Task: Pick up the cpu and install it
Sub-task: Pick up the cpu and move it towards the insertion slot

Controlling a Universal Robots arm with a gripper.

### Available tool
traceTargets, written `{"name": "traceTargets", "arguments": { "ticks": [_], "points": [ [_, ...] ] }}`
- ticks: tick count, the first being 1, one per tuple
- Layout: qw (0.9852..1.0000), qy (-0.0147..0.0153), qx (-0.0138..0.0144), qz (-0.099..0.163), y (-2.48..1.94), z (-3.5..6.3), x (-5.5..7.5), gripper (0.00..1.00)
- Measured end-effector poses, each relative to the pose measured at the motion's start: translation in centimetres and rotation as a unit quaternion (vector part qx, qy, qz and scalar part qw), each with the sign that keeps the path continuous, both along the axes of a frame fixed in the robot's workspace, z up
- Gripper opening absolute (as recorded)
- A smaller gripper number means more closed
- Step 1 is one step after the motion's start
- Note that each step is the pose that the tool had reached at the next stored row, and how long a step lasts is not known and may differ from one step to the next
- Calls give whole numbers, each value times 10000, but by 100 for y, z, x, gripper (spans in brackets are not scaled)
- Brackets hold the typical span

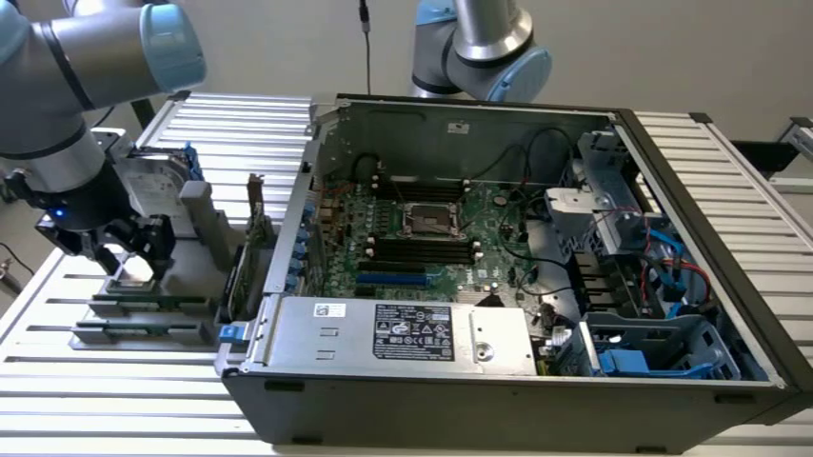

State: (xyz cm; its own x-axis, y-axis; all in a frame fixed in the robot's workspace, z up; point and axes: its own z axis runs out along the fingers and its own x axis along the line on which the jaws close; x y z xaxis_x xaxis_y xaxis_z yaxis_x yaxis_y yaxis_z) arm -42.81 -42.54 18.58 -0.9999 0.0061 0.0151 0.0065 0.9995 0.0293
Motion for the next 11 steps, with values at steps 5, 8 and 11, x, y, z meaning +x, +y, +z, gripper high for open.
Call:
{"name": "traceTargets", "arguments": {
  "ticks": [5,8,11],
  "points": [
    [10000,-2,1,0,6,-9,0,68],
    [10000,-3,1,0,7,-9,0,68],
    [10000,-3,1,0,8,-9,0,68]
  ]
}}
